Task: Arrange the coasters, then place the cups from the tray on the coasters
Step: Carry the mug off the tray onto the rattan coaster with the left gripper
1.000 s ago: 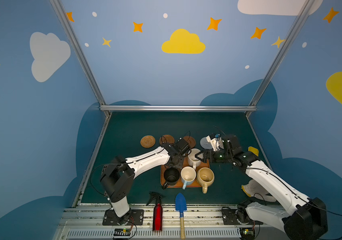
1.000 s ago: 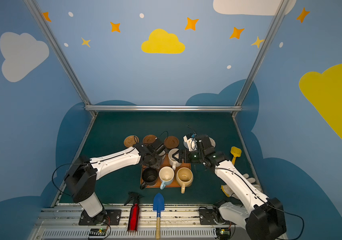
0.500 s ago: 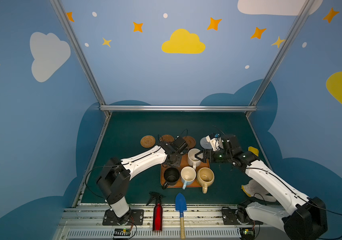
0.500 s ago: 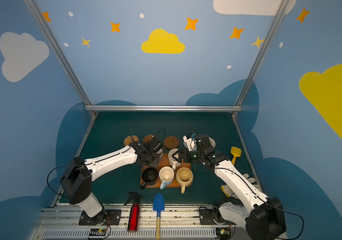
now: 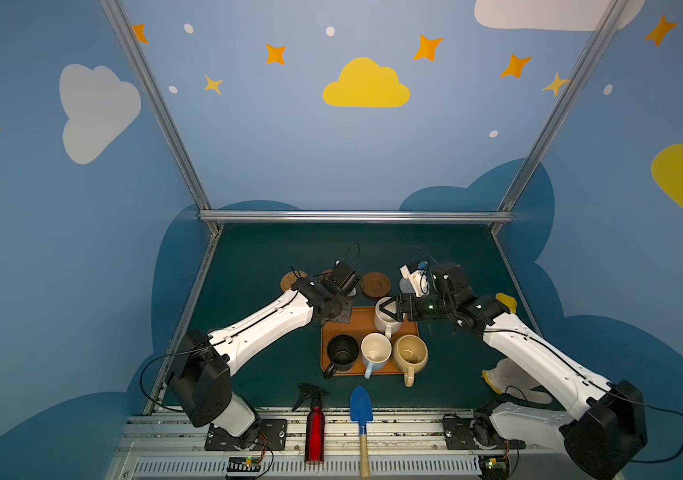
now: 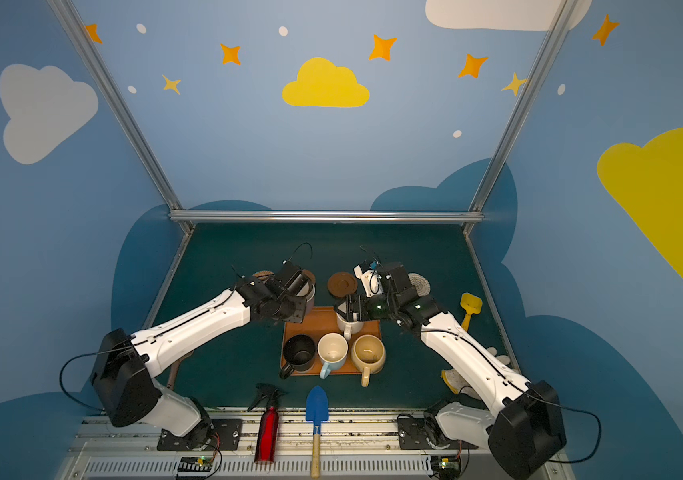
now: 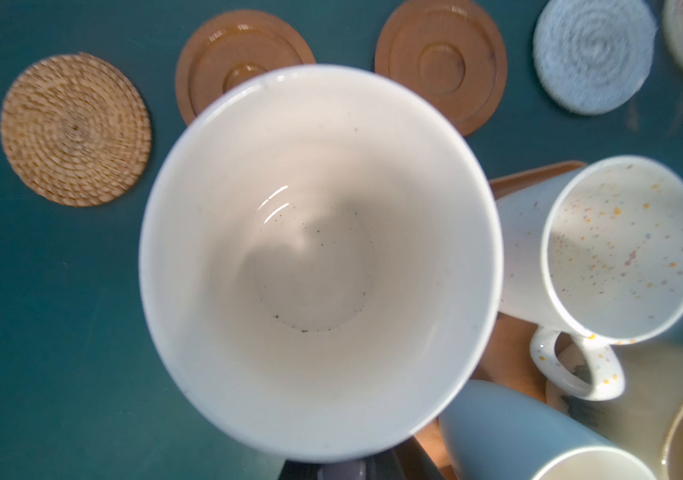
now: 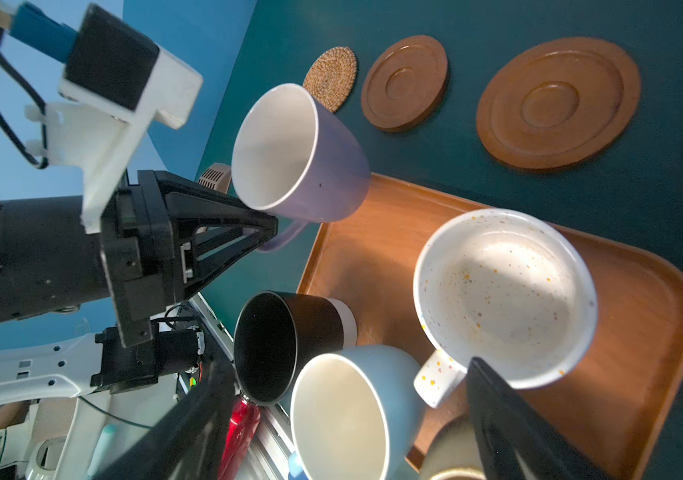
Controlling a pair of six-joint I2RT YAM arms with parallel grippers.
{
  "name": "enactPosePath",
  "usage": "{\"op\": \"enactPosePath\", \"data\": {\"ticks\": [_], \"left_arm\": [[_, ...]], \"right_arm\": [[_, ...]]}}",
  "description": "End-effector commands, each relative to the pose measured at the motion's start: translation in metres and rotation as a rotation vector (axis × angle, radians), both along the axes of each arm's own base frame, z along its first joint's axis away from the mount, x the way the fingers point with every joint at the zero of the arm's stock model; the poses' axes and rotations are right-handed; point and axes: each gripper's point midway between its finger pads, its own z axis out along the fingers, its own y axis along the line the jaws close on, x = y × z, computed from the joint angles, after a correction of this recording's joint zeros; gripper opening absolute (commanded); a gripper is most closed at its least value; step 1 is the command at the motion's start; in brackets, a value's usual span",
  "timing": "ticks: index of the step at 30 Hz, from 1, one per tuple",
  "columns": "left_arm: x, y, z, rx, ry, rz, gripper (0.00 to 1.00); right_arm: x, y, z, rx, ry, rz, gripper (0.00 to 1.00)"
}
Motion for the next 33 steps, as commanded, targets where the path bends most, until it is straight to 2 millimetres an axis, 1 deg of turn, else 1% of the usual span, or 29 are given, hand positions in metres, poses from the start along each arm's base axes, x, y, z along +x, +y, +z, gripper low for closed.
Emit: {"op": "enactPosePath", "data": {"ticks": [1, 5, 8, 12, 16, 19, 23, 25, 29, 30, 33], "left_arm": [[0.015, 0.008, 0.024, -0.012, -0.076, 0.022, 0.04], [0.030, 0.027, 0.035, -0.010, -0.097, 0.061, 0.04], [0.044, 0.045, 0.042, -0.010, -0.114, 0.100, 0.04], [0.062, 0.068, 0.046, -0.035, -0.134, 0.154, 0.04], [0.080, 0.089, 0.042, -0.061, -0.148, 0.210, 0.04], [0.094, 0.101, 0.040, -0.070, -0.167, 0.225, 0.04], [0.114, 0.118, 0.029, -0.090, -0.155, 0.259, 0.04], [0.122, 0.122, 0.021, -0.100, -0.147, 0.266, 0.04], [0.136, 0.123, 0.005, -0.118, -0.134, 0.239, 0.04], [0.139, 0.122, 0.002, -0.113, -0.130, 0.227, 0.04], [0.145, 0.127, -0.009, -0.065, -0.108, 0.216, 0.04]], "right_arm": [[0.011, 0.022, 0.025, 0.042, -0.065, 0.017, 0.87], [0.018, 0.049, 0.038, 0.031, -0.096, 0.046, 0.87], [0.027, 0.063, 0.042, 0.021, -0.104, 0.041, 0.87], [0.041, 0.079, 0.039, 0.024, -0.084, 0.026, 0.87], [0.057, 0.096, 0.034, 0.026, -0.055, 0.023, 0.87], [0.066, 0.113, 0.029, 0.026, -0.031, 0.045, 0.88], [0.076, 0.134, 0.023, 0.025, -0.013, 0.077, 0.88], [0.078, 0.140, 0.018, 0.024, -0.003, 0.086, 0.88], [0.082, 0.146, 0.013, 0.027, 0.000, 0.093, 0.87], [0.083, 0.147, 0.010, 0.021, 0.002, 0.097, 0.87], [0.083, 0.150, 0.004, 0.011, 0.016, 0.114, 0.87]]}}
